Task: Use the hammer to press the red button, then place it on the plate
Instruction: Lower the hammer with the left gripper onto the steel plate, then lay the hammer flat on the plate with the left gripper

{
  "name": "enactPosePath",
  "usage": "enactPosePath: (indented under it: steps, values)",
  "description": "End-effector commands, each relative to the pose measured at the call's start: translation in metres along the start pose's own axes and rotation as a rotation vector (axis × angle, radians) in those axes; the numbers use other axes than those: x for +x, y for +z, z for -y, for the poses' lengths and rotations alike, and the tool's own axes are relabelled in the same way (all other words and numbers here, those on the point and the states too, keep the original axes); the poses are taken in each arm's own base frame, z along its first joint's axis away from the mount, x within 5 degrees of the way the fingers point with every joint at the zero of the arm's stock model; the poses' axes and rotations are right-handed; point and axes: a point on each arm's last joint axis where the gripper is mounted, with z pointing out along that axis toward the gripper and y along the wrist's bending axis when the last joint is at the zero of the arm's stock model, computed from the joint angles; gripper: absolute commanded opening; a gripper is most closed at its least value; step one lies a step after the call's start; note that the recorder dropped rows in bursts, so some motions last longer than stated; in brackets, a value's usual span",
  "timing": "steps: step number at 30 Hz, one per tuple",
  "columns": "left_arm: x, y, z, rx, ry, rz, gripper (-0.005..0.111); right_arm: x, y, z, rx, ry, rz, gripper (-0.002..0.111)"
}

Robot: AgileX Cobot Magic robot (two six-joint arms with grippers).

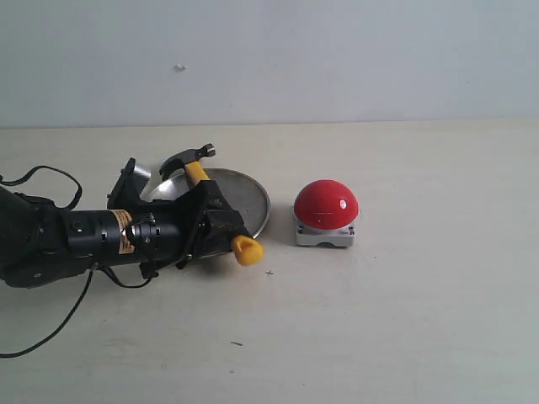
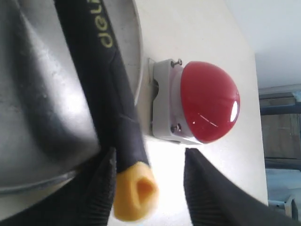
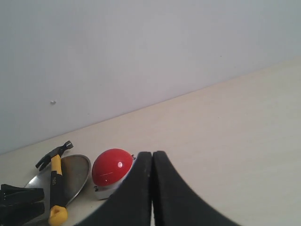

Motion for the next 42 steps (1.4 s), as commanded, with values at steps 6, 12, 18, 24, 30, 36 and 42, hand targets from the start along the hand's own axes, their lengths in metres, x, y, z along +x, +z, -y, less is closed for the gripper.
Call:
enactPosePath:
  steps: [6,12,18,24,30,36,42]
  values:
    - [-0.002,-0.005,0.011,0.018,0.004,-0.004,0.043,0.000,0.000,0.000,-0.004,-0.009,0.009,0.000]
    - [-0.011,-0.021,0.038,0.081,0.081,0.042,0.043,0.000,0.000,0.000,-0.004,-0.009,0.009,0.000]
    - [-0.021,-0.022,0.060,0.014,0.222,0.032,0.025,0.000,0.000,0.000,-0.004,-0.009,0.009,0.000]
    - [-0.021,-0.005,0.074,-0.086,0.308,0.042,0.001,0.000,0.000,0.000,-0.004,-0.009,0.009,0.000]
    - [-0.016,0.015,0.079,-0.120,0.384,-0.004,0.000,0.000,0.000,0.000,-0.004,-0.009,0.009,0.000]
    - [-0.012,0.027,0.073,-0.179,0.504,-0.162,0.000,0.000,0.000,0.000,-0.004,-0.009,0.009,0.000]
    - [-0.012,0.031,0.079,-0.142,0.547,-0.201,0.000,0.000,0.000,0.000,-0.004,-0.009,0.009,0.000]
